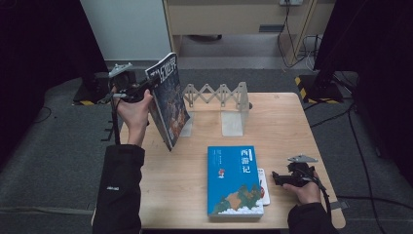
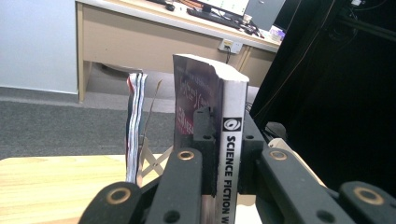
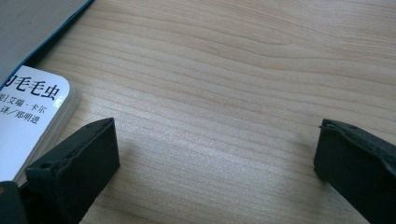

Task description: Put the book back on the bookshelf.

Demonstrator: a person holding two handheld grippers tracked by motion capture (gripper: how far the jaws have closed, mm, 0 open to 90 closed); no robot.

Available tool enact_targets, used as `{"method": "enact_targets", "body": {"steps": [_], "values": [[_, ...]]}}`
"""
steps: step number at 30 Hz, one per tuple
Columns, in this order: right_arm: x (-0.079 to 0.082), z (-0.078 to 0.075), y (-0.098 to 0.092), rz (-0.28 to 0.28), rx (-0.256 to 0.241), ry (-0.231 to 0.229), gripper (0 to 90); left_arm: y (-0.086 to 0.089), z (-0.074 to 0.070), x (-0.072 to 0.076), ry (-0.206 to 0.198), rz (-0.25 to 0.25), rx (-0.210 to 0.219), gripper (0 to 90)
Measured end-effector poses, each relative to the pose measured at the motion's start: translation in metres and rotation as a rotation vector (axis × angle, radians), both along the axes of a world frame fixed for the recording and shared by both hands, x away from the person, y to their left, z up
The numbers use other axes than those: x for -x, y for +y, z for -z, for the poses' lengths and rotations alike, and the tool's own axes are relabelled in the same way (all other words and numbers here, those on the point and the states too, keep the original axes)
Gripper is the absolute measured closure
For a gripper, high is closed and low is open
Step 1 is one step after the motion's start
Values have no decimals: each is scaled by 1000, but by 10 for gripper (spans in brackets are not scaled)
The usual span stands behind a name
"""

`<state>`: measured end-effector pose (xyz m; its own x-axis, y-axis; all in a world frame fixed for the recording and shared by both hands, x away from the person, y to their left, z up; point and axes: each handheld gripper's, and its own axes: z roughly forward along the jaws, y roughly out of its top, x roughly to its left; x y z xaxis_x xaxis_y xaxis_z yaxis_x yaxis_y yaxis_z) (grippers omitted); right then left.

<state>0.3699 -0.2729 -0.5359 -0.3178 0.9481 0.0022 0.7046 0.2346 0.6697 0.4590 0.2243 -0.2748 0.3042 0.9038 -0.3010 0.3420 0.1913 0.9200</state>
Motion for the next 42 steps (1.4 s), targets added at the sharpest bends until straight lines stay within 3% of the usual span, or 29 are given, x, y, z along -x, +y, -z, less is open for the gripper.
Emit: {"method": "enact_targets", "body": {"steps": [5,13,20,31,39,42], "values": [[0,1,0,1,-3,-9,3,-9,4,-6,-6,-19,-26,818],[2,2,-1,-2,-8,-23,2,-16,11,-17,14,-24,-28,817],[2,2,-1,-2,-8,-24,2,-24,19,-25,28,-38,-72,817],[2,2,-1,-4,-9,-23,2,-34,28,-30,23,-64,-122,817],[1,2,0,-2,-9,-25,2,-31,37,-31,39,-71,-110,817],[1,2,0,-2,-11,-23,2,-32,38,-28,34,-69,-134,816]]}}
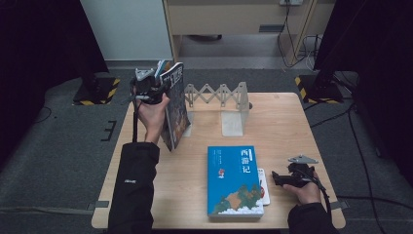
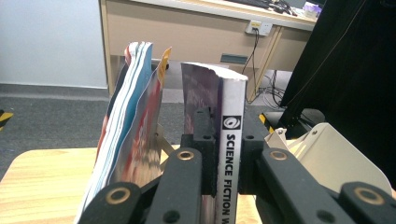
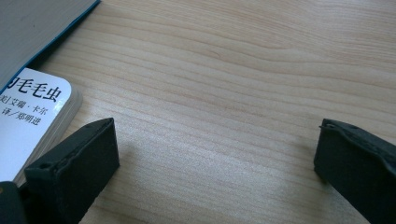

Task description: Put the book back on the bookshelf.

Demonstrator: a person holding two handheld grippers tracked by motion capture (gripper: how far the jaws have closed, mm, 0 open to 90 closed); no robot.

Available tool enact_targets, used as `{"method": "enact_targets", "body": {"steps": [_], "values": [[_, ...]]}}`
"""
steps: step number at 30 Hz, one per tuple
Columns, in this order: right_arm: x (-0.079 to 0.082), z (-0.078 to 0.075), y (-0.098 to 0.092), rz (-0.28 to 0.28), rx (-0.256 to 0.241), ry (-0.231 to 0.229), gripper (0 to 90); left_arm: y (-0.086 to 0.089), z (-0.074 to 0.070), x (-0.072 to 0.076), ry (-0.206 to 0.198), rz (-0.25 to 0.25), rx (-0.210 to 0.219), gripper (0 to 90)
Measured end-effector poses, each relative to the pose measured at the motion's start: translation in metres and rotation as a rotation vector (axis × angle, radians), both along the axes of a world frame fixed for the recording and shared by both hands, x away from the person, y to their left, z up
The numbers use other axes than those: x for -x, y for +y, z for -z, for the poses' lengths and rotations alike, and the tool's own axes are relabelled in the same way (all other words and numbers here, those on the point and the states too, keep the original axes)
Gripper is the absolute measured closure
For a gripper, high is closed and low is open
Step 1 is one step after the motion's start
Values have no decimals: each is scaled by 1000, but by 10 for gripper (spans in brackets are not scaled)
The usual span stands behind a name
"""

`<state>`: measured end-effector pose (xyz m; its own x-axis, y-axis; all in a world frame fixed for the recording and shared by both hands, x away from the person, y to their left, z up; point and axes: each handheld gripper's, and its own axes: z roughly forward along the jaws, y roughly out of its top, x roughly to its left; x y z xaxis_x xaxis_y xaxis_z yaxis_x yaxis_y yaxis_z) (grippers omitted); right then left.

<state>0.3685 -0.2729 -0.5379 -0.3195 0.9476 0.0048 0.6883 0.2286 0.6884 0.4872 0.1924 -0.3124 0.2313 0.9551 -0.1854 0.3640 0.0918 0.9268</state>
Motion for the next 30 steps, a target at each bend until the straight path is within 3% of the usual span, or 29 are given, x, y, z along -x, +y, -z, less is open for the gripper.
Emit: {"method": "enact_targets", "body": {"steps": [12,23,30], "values": [[0,0,0,4,-2,-2,2,-6,2,2,5,3,-86,815],[0,0,0,4,-2,-2,2,-6,3,7,16,9,-76,813],[0,0,0,4,-2,-2,3,-1,5,22,44,39,-61,813]]}}
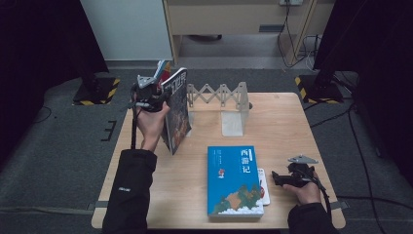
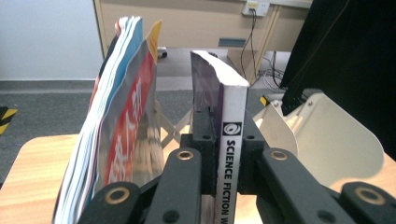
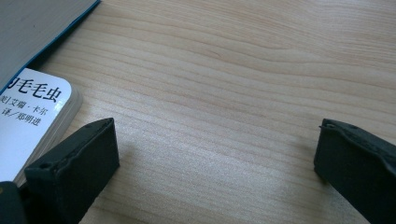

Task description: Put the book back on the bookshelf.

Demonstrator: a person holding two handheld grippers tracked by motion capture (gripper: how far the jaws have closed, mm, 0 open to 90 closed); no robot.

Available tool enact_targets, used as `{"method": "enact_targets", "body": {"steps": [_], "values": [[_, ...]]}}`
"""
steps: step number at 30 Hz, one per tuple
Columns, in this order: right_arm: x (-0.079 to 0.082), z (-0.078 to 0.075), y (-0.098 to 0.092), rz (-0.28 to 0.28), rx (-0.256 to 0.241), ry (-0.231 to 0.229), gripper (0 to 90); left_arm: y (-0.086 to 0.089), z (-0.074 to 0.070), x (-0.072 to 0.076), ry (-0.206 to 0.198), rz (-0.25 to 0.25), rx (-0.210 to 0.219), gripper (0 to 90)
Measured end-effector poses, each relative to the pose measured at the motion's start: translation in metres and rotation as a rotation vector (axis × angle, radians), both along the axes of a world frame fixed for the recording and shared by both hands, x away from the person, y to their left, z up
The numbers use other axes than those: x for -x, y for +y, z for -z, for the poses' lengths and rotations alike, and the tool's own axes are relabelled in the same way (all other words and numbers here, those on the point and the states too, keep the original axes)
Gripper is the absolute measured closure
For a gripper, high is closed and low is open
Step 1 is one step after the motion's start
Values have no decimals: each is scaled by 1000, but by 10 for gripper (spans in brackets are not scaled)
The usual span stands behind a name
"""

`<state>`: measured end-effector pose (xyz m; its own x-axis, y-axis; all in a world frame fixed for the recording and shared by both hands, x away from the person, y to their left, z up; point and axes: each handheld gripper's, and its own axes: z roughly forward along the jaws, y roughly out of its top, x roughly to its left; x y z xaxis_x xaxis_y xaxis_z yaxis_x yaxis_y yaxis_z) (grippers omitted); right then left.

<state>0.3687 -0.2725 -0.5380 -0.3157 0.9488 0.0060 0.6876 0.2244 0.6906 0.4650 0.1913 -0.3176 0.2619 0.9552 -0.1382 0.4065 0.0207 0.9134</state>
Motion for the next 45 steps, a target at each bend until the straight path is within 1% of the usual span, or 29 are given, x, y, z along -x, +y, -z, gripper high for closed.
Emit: {"method": "enact_targets", "body": {"steps": [2,4,9,10,11,12,14,16,18,19,21,29,30,31,33,36,39,42,43,44,45], "values": [[0,0,0,0,0,0,2,1,0,6,6,4,-14,813],[0,0,0,0,2,-2,3,2,2,11,11,5,-19,812],[0,0,0,2,0,-2,3,9,7,26,18,20,1,812],[0,0,1,2,0,-2,3,11,9,31,14,24,7,812],[0,0,1,2,0,-2,3,11,9,31,14,24,7,812],[0,0,1,2,0,-2,3,14,13,37,9,28,14,812],[0,0,1,2,0,-2,3,17,16,43,6,30,22,812],[0,0,1,2,0,-2,3,18,18,45,6,34,19,811],[0,0,0,2,0,-3,3,22,22,53,5,38,26,811],[0,0,0,0,0,-1,3,22,22,53,5,38,26,811],[0,0,0,1,0,-3,2,25,26,59,4,41,31,811],[1,0,0,1,0,-2,3,36,36,73,15,52,31,810],[1,0,0,1,0,-2,2,39,38,77,17,56,29,808],[1,0,0,1,0,-2,2,39,38,77,17,56,29,807],[1,0,0,1,0,-2,2,44,42,82,23,60,35,806],[1,0,1,1,0,-2,2,49,43,85,24,68,49,802],[1,0,1,1,0,-2,3,49,42,84,26,72,44,771],[1,0,1,2,-1,-1,3,47,39,79,45,80,43,737],[1,0,1,2,-1,-1,3,47,39,79,45,80,43,731],[1,0,1,2,-1,-1,3,46,37,75,60,81,40,726],[1,0,1,2,-1,-1,3,46,37,75,60,81,40,723]]}}
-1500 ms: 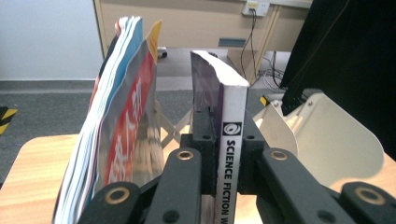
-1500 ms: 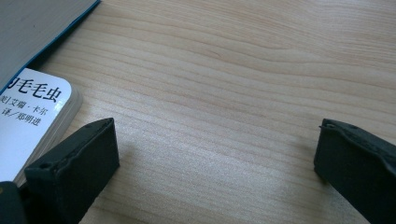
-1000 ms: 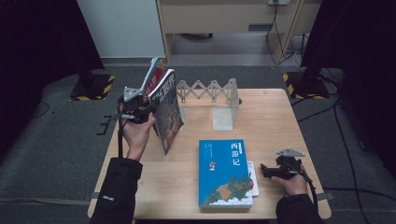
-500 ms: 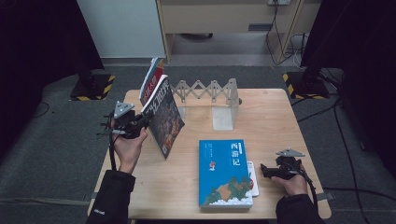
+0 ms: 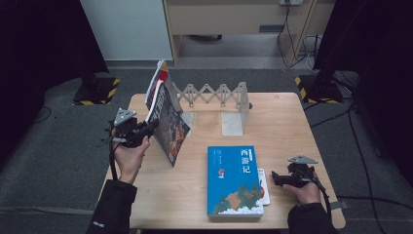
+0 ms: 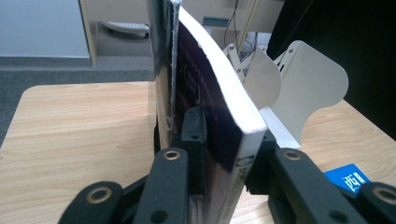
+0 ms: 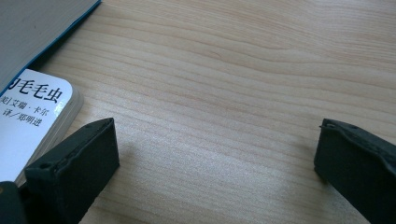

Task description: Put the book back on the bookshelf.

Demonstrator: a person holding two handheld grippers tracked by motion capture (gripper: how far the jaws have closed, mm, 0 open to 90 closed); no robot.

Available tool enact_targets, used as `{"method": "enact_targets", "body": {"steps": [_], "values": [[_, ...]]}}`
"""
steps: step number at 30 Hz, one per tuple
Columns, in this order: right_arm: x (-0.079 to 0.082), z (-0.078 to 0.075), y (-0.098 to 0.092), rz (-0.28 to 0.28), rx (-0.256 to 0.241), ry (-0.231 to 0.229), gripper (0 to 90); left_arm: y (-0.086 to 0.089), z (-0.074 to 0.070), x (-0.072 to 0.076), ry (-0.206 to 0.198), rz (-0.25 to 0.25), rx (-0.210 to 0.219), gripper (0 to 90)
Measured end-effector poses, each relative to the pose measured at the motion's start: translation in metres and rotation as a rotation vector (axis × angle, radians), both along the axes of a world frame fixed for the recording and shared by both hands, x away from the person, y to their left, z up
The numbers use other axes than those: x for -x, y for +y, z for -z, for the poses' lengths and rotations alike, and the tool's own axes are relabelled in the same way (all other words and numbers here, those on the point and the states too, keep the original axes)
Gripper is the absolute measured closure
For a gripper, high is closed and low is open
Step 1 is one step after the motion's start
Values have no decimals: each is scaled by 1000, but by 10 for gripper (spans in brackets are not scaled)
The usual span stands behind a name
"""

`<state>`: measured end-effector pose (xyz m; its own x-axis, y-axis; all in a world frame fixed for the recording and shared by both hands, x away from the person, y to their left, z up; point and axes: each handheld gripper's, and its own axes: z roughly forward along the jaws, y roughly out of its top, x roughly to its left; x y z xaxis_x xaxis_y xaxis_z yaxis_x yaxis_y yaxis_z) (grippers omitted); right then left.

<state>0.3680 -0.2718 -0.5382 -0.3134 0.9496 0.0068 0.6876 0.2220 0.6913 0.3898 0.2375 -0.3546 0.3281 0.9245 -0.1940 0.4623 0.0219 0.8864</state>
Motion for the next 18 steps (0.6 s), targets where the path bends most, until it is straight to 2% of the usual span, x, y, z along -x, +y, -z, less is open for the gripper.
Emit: {"method": "enact_targets", "body": {"steps": [2,8,12,18], "values": [[0,0,0,0,0,1,2,-2,-4,-6,26,2,-2,708],[0,0,0,0,0,1,2,-5,-13,-14,38,-12,6,692],[0,0,0,1,0,0,2,-11,-19,-20,57,-39,-25,695],[0,0,0,1,0,2,3,-18,-14,-27,98,-72,-80,719]]}}
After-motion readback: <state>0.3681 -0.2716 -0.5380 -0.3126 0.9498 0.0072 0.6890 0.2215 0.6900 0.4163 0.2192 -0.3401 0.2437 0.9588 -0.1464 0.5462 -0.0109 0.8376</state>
